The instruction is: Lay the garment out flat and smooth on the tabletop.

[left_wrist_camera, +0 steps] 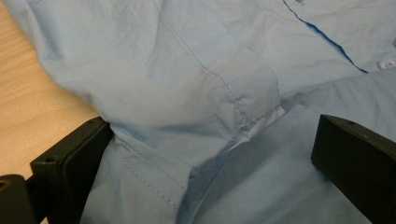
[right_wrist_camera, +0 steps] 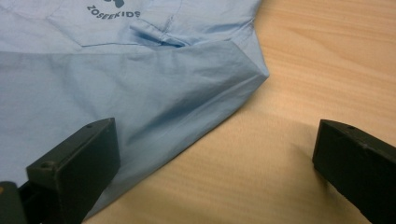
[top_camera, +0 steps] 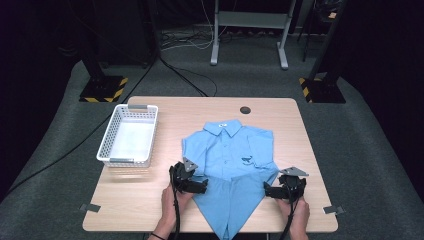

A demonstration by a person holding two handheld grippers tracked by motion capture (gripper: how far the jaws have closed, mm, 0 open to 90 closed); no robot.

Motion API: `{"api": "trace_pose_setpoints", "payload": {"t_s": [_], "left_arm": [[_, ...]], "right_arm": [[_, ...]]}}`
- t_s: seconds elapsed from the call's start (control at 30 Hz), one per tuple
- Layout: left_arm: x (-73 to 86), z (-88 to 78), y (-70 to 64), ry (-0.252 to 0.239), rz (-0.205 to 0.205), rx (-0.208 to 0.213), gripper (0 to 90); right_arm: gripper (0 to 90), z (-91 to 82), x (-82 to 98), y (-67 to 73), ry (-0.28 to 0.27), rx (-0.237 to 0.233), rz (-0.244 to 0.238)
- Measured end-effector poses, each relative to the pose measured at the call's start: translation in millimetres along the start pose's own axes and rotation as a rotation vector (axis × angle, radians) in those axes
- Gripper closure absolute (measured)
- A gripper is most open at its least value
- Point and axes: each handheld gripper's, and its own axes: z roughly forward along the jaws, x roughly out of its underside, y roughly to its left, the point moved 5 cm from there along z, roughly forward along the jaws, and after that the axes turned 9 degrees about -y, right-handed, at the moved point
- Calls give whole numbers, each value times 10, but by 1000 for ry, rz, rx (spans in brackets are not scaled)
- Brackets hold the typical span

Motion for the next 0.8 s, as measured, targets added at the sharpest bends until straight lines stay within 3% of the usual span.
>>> {"api": "trace_pose_setpoints", "payload": {"t_s": [0.27, 0.57, 0.8], "left_arm": [[7, -21, -94, -10, 43, 17, 15], [8, -11, -80, 0, 24, 33, 10], [6, -6, -76, 1, 21, 38, 6]], "right_arm": [[1, -146, 106, 9, -1, 5, 4], [0, -163, 117, 5, -1, -7, -2], [0, -158, 106, 11, 10, -47, -22]]}}
